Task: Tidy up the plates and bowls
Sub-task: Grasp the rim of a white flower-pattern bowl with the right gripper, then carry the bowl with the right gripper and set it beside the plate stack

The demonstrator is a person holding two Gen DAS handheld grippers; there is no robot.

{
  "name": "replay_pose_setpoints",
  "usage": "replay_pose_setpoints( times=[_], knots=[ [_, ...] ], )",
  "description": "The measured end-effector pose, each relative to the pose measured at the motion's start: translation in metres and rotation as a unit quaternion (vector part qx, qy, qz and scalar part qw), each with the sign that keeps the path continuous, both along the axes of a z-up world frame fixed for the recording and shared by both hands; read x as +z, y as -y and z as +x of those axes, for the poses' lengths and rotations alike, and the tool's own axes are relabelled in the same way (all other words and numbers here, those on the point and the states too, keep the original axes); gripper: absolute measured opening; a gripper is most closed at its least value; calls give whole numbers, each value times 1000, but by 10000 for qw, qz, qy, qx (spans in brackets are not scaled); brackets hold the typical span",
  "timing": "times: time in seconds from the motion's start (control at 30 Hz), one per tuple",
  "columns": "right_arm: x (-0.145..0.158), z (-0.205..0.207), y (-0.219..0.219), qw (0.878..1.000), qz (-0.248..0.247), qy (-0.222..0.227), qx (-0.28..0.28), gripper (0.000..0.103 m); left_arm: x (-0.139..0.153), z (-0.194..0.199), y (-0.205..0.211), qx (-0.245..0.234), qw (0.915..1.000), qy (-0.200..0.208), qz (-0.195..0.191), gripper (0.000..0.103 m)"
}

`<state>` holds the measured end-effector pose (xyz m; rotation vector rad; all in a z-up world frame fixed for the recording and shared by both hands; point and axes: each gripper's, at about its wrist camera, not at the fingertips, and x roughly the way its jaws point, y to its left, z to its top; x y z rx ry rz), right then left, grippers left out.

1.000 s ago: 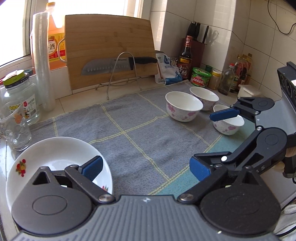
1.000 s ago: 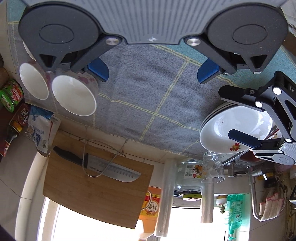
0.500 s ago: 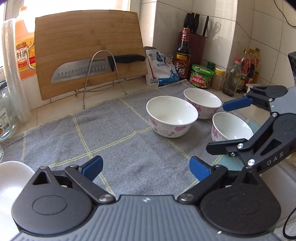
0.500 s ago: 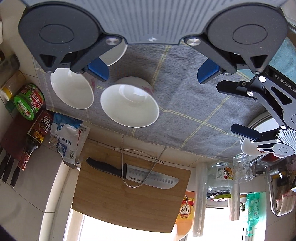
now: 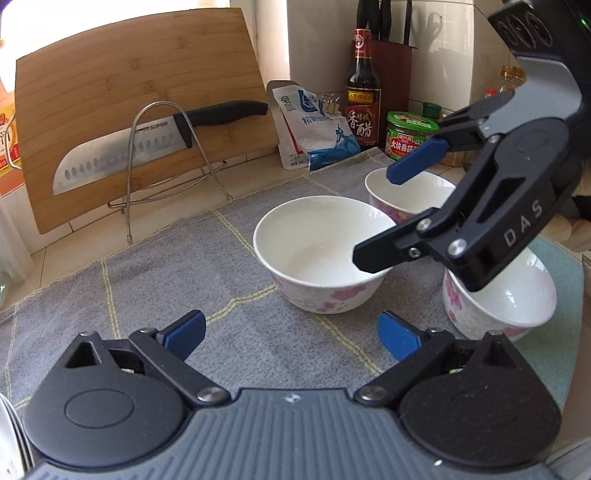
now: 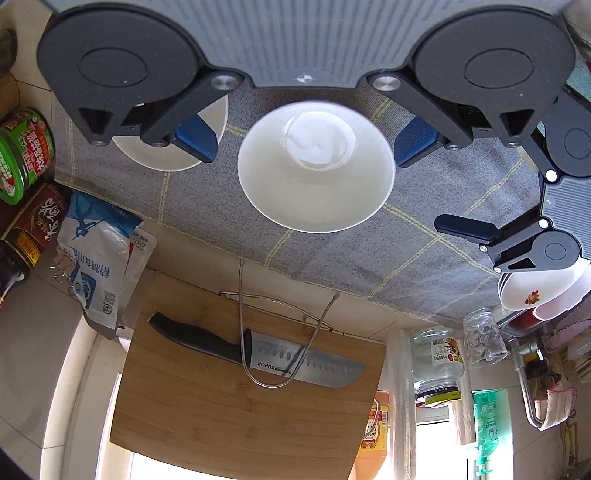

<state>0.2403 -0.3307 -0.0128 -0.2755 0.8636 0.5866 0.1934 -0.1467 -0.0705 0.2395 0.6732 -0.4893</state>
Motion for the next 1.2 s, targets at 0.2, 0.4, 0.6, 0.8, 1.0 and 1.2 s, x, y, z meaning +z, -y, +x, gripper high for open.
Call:
replay_pose_setpoints(
  times=[0.2,0.4,0.6,0.8,1.0,1.2],
  knots=[
    [-11,25,-2,9993,139,-257,238,103,-8,10,15,-177,9997,98,130,98],
    [-20,47,4,9973,337,-608,245,97,-10,18,24,-378,9990,177,168,95],
    [-27,57,5,9958,350,-809,245,89,-14,24,31,-521,9983,153,193,84],
    [-30,61,4,9942,391,-950,327,81,-15,25,32,-598,9978,212,182,84],
    [-31,63,3,9932,427,-1023,351,79,-16,25,32,-610,9977,213,186,84],
    [-30,65,5,9917,567,-1126,259,79,-15,25,32,-591,9980,166,176,84]
  ],
)
